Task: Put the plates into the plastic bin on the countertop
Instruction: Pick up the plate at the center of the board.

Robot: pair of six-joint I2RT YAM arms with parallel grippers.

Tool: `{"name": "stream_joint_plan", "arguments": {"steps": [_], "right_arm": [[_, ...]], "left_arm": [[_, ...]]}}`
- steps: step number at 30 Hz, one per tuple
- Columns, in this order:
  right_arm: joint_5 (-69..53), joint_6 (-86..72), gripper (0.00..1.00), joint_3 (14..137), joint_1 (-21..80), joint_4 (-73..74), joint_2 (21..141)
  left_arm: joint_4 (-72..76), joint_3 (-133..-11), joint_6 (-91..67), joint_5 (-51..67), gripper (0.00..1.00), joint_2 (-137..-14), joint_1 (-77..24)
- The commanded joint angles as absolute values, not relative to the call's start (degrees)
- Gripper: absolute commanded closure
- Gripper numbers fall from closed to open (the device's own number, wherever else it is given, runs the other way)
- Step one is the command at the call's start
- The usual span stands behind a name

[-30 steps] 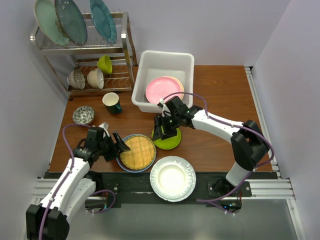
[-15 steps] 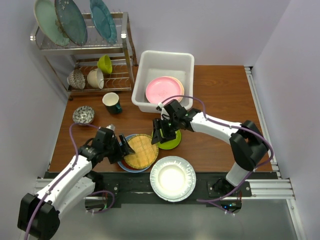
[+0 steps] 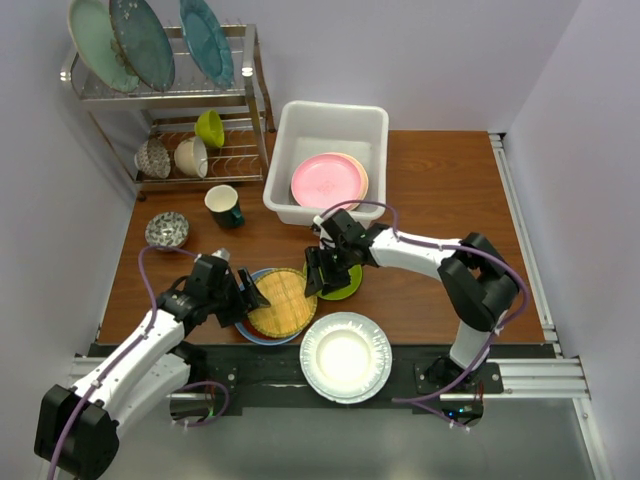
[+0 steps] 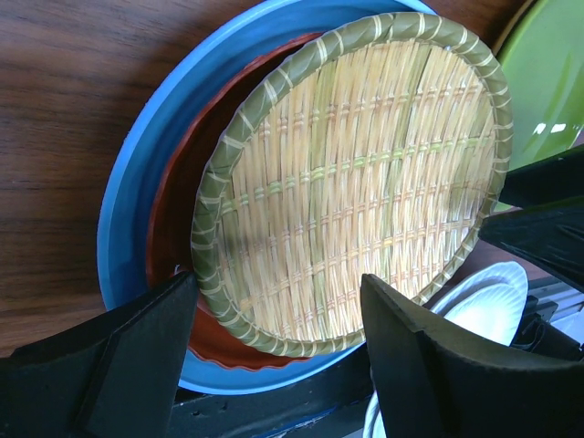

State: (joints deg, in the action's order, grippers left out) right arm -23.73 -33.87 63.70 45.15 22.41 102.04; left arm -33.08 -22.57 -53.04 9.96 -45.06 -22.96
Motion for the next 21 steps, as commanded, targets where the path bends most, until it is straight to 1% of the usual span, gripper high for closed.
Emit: {"name": "stream_joint_plan", "arguments": {"steps": [1, 5, 6, 8, 10, 13, 14, 15, 16, 17, 19, 20, 21], "right_arm": [[-22.9, -35.7, 0.46, 61.8, 45.7, 17.9, 102.5], [-25.0, -36.4, 0.51, 60.8, 45.8, 15.0, 103.4], [-24.8, -36.6, 0.54, 60.8, 45.9, 14.9, 103.5], [-24.9, -36.6, 0.58, 60.5, 45.8, 14.0, 103.4], [-24.8, -36.7, 0.65, 60.5, 45.8, 13.5, 103.2], [-24.2, -36.8, 0.7, 60.5, 45.8, 13.5, 102.5], [-24.1, -36.9, 0.74, 60.3, 45.8, 13.4, 102.1], [-23.9, -36.8, 0.8, 60.4, 45.8, 13.6, 101.6], [-24.0, -36.7, 0.83, 60.4, 45.8, 13.8, 101.4], [-24.0, -36.8, 0.89, 60.5, 45.8, 13.8, 101.1], [-24.1, -36.9, 0.94, 60.4, 45.8, 13.9, 100.4], [-24.2, -37.0, 0.98, 60.4, 45.8, 13.9, 100.2], [-24.2, -37.0, 1.0, 60.5, 45.9, 14.0, 99.8]], "left_arm": [[-30.9, -22.5, -53.6, 9.6, 0.23, -44.5, -23.2], [-30.9, -22.2, -53.7, 9.7, 0.23, -44.1, -23.2], [-31.1, -22.3, -53.7, 9.6, 0.23, -44.0, -23.2], [-31.3, -22.3, -53.6, 9.6, 0.23, -43.8, -23.2], [-31.5, -22.1, -53.5, 9.5, 0.23, -43.7, -23.2], [-31.6, -22.3, -53.4, 9.3, 0.23, -43.4, -23.2], [-31.8, -22.6, -53.3, 9.1, 0.23, -43.2, -23.3], [-32.3, -22.8, -53.2, 9.0, 0.23, -43.2, -23.2], [-32.7, -23.1, -53.0, 8.4, 0.23, -42.9, -23.2], [-33.0, -23.8, -52.7, 8.1, 0.23, -42.3, -23.2], [-34.5, -25.3, -52.3, 6.7, 0.23, -41.7, -23.2], [-34.9, -25.7, -52.1, 6.4, 0.22, -41.2, -23.2], [-35.8, -26.2, -51.9, 6.2, 0.22, -41.1, -23.3]]}}
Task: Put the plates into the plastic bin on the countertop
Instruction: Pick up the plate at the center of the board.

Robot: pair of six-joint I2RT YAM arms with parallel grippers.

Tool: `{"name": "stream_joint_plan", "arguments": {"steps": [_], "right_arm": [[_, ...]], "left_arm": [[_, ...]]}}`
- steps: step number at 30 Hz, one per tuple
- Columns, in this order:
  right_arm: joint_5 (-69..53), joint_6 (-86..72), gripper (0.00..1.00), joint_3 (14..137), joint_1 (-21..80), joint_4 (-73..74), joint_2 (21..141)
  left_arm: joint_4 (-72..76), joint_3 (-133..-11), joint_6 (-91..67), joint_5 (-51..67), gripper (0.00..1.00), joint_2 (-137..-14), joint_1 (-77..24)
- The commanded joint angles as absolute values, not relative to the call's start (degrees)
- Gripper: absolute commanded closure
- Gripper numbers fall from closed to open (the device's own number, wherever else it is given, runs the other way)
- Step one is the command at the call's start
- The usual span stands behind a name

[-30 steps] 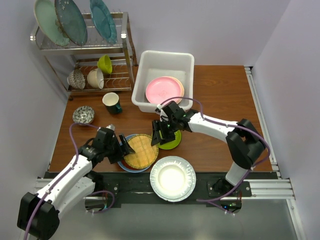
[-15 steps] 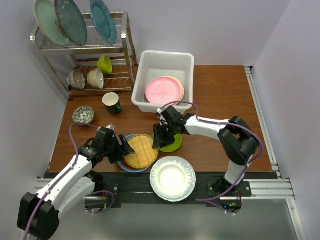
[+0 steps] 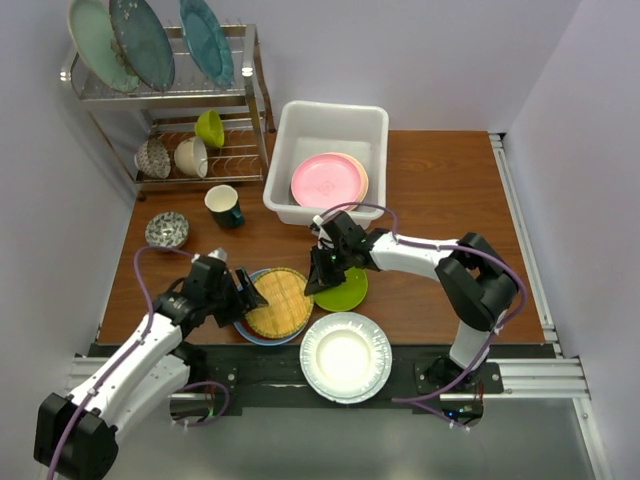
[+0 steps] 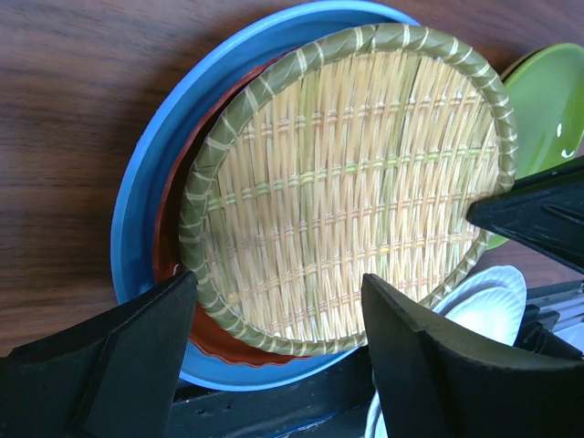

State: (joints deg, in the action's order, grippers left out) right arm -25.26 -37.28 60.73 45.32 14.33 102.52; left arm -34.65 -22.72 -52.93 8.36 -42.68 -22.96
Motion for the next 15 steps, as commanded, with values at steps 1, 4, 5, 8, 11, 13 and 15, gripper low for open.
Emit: {"name": "stream_joint_plan", "arguments": {"steps": [1, 4, 5, 8, 11, 13, 15], "right_arm": [[-24.1, -37.0, 1.0, 60.4, 45.8, 14.2, 99.7], [-23.7, -36.8, 1.0, 60.8, 45.8, 15.1, 98.5], [-23.6, -36.7, 1.0, 60.7, 45.8, 15.2, 98.4], [-23.7, -36.7, 1.0, 61.3, 45.8, 15.9, 97.5], [-23.3, -36.2, 1.0, 61.7, 45.8, 16.7, 96.5], [-23.0, -35.9, 1.0, 62.2, 45.8, 17.5, 96.0], [-22.9, -35.6, 1.0, 62.8, 45.8, 18.5, 95.9]], "left_arm": [[-36.0, -27.1, -51.7, 5.7, 0.22, -41.0, -23.2], [-37.2, -28.8, -51.2, 4.9, 0.22, -40.2, -23.2], [-37.5, -29.2, -51.2, 4.7, 0.22, -39.9, -23.2], [-38.9, -31.0, -50.7, 4.0, 0.22, -38.9, -23.2], [-40.7, -33.3, -50.3, 3.0, 0.21, -37.9, -23.2], [-41.8, -34.9, -50.1, 1.9, 0.21, -37.1, -23.3], [-42.5, -36.4, -49.9, 0.7, 0.21, -36.6, -23.2]]}}
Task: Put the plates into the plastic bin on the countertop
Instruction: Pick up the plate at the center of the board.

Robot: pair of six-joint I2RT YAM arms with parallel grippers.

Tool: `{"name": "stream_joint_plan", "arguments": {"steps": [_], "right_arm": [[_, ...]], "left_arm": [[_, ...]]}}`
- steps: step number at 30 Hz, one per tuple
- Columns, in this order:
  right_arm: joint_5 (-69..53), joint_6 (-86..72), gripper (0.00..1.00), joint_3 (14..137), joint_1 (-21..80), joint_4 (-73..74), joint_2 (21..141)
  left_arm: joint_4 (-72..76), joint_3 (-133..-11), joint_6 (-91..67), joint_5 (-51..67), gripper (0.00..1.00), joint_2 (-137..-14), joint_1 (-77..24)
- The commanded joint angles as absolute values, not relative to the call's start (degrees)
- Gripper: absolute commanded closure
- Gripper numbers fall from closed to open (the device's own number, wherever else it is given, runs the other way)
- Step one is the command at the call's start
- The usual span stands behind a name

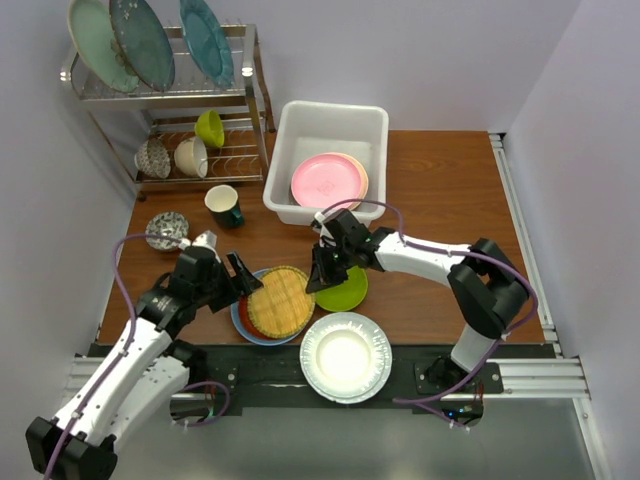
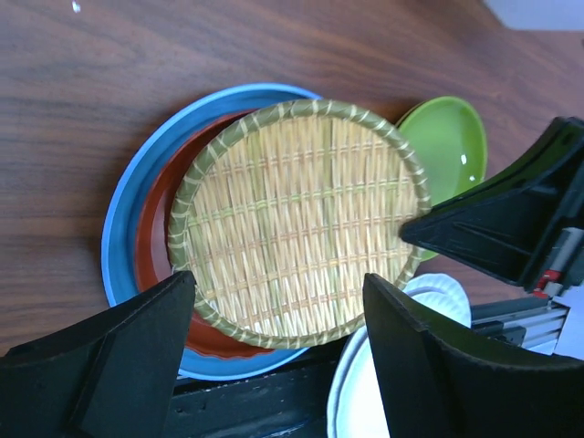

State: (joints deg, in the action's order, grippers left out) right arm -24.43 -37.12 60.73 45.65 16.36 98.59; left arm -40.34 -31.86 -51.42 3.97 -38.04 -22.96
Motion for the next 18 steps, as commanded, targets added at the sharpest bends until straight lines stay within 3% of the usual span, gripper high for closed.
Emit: {"name": "stream_joint_plan", "arguments": {"steps": [1, 18], "right_arm": [[-22.9, -35.4, 1.0, 63.2, 45.8, 18.8, 95.7], [-19.5, -33.3, 1.0, 70.7, 45.8, 27.8, 90.7]], "left_arm": [[-43.2, -36.8, -49.8, 0.3, 0.21, -36.0, -23.2], [-45.1, -38.8, -49.7, -1.8, 0.2, -35.1, -23.3]]}}
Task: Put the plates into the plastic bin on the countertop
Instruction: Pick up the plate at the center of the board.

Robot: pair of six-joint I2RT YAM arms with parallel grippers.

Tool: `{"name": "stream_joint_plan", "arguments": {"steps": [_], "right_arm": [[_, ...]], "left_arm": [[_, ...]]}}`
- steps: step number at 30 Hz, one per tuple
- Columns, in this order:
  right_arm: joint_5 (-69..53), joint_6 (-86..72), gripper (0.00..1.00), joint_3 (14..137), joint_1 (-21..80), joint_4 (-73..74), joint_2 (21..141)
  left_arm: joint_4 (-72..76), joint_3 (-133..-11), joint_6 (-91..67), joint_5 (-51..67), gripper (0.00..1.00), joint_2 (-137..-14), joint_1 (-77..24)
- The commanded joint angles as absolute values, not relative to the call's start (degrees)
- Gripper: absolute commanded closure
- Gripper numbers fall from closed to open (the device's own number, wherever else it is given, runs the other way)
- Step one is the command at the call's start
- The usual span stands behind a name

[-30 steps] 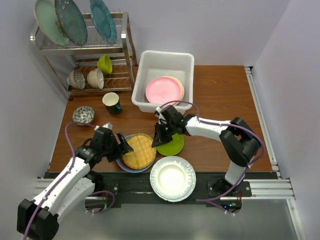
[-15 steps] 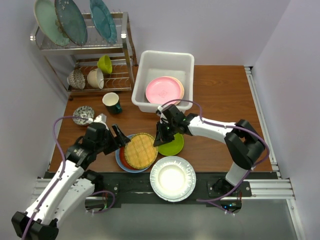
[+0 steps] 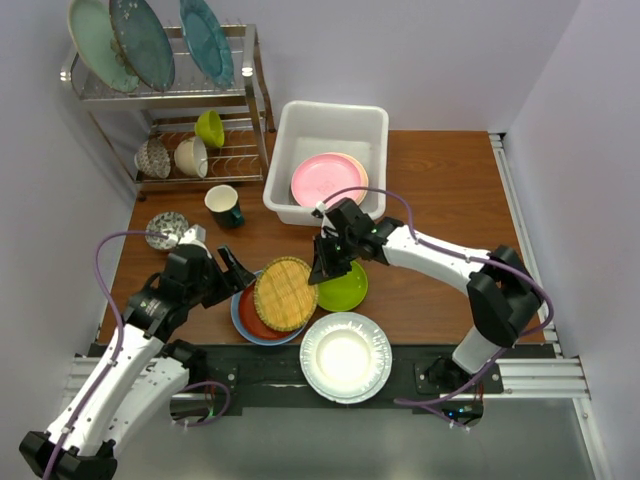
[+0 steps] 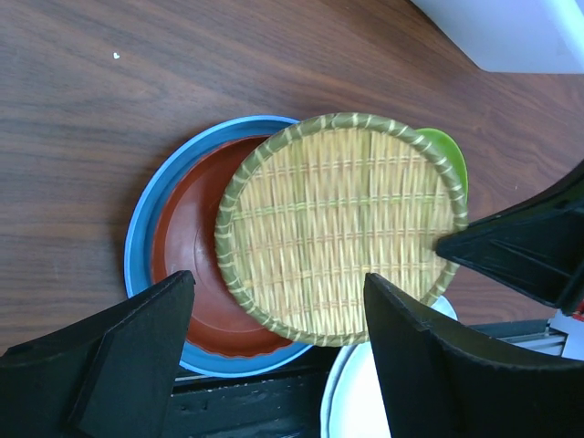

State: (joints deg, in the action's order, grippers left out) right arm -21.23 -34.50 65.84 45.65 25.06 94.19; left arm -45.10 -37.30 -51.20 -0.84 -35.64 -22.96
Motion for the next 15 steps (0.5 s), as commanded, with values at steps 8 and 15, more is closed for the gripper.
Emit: {"name": "stream_joint_plan", "arguments": {"steps": [8, 15], "right_arm": [[-17.4, -32.9, 1.0, 73.9, 45.7, 30.8, 88.3], [-14.8, -31.8, 1.0, 77.2, 45.2, 33.3, 87.4]], "left_arm": [[-46.1, -38.8, -49.9, -2.8, 0.2, -33.8, -23.2], [-46.7, -38.6, -50.0, -3.0, 0.2, -33.5, -23.2]]}}
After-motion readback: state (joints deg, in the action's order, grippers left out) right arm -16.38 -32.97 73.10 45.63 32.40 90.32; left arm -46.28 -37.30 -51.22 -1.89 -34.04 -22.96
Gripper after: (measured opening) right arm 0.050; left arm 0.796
